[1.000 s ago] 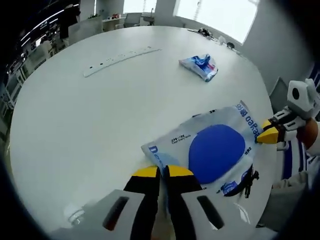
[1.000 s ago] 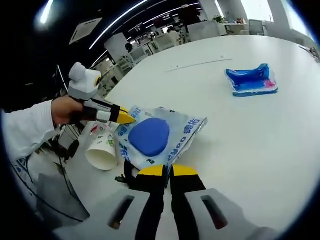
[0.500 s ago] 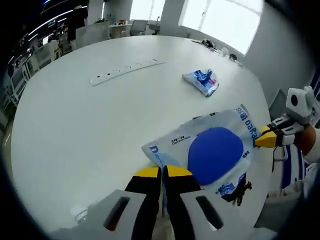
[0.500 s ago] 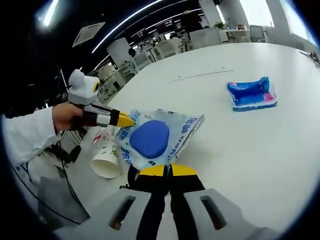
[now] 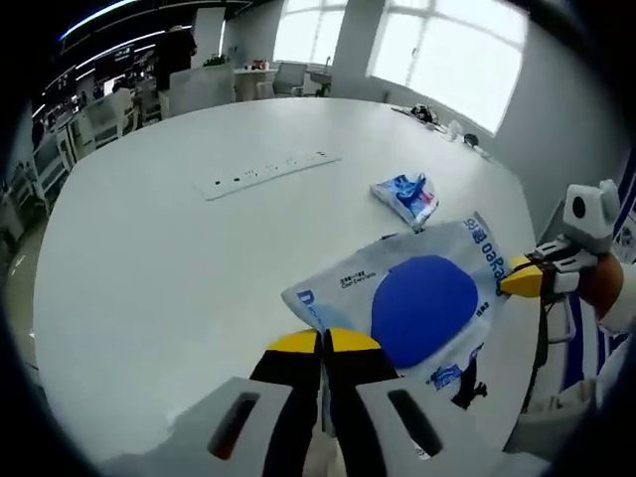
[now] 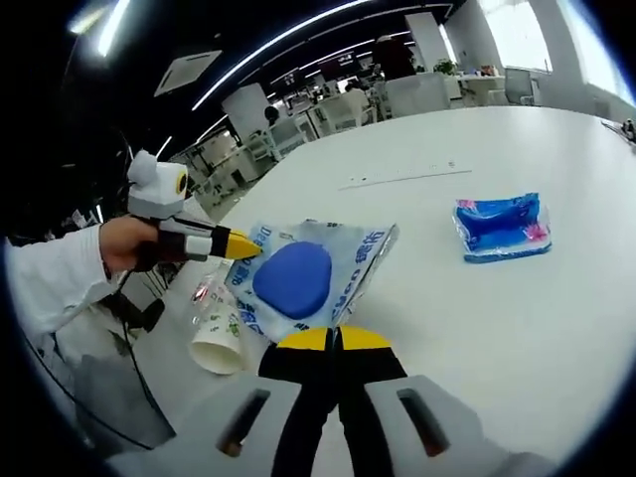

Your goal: Arrange the tabletop items into an orderly group along one side of the table until the central work area is clear of visible clutter.

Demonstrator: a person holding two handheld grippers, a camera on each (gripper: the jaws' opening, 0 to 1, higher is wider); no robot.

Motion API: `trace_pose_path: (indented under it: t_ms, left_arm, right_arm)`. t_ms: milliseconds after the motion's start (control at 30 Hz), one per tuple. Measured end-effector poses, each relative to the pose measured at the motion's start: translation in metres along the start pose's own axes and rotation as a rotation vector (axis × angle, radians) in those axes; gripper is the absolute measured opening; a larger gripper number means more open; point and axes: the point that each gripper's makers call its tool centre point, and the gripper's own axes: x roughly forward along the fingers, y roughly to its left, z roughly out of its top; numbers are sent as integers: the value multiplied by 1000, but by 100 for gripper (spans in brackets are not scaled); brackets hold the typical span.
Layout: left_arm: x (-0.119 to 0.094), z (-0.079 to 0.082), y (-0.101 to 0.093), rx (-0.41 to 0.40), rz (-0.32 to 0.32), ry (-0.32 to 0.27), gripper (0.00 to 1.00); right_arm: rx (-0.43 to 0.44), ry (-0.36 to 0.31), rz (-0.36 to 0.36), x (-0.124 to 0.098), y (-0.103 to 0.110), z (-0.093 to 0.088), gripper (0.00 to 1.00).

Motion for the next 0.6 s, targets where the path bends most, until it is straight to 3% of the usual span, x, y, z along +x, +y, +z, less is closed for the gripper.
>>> trace_pose_path:
  t_ms: [600]
  left_arm:
    - [-33,39,-1,-68,65,-138,0]
  right_arm:
    - [-83,-70,20,-2,-6,54,0]
